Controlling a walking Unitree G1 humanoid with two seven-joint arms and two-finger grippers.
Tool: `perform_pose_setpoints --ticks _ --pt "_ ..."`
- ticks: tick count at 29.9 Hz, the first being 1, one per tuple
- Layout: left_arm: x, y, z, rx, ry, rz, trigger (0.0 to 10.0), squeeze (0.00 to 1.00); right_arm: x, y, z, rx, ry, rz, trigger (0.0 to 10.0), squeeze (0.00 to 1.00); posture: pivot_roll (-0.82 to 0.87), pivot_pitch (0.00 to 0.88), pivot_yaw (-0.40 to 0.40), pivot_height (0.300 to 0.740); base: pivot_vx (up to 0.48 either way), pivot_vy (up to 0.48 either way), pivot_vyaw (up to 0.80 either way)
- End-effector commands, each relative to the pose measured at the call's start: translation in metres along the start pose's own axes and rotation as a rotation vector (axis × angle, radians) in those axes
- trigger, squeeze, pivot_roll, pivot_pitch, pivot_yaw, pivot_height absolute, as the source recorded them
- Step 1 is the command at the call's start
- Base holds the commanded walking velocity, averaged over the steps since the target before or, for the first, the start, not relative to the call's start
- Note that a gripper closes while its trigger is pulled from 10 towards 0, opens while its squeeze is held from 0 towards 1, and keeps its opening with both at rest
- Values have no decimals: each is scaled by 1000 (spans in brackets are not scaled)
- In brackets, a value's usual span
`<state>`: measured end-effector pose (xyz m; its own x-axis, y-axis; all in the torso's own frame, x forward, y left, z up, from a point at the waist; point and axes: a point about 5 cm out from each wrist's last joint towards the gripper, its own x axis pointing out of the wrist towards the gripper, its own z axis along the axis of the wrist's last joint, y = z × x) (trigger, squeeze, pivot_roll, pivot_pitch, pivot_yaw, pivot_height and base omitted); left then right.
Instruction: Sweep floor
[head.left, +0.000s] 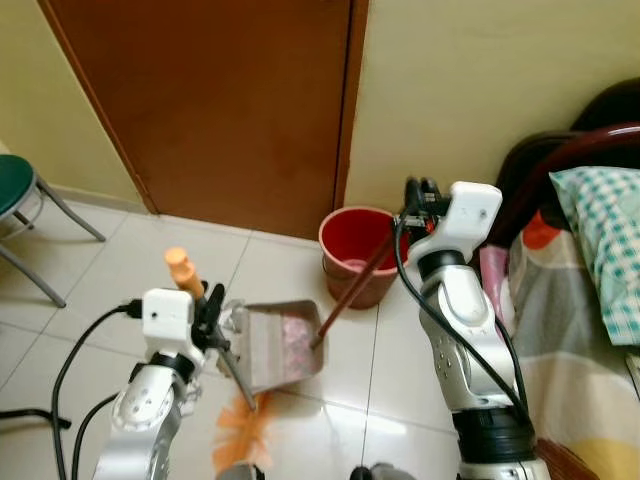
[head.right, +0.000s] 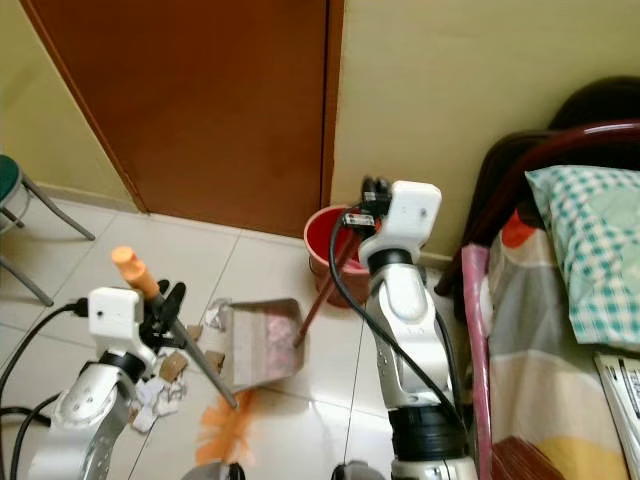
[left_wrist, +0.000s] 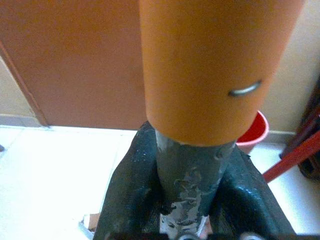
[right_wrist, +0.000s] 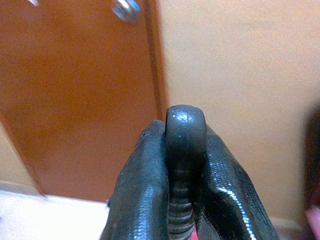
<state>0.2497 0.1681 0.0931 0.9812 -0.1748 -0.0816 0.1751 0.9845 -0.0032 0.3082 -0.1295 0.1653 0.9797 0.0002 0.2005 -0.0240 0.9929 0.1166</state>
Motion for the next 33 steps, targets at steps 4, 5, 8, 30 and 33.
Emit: perform_pose_setpoints --ticks 4,5,8,30,33 --pt "-4 0 -5 -16 34 -1 10000 0 -11 -30 -8 -82 37 -95 10000 0 57 139 9 740 0 0 0" --pt "-5 -1 -6 -16 35 -6 10000 0 -17 -40 -12 -92 64 -124 10000 0 52 142 10 740 0 0 0" --pt "-5 -3 -6 -3 41 -13 10000 0 -26 -55 -20 -111 102 -169 10000 0 52 141 13 740 0 0 0" --pt "-3 2 -6 -8 43 36 10000 0 -39 -73 -40 -119 206 -261 10000 0 35 142 8 740 -187 0 0" --pt "-3 2 -5 -9 41 34 10000 0 -37 -72 -40 -117 205 -259 10000 0 35 143 7 740 -296 0 0"
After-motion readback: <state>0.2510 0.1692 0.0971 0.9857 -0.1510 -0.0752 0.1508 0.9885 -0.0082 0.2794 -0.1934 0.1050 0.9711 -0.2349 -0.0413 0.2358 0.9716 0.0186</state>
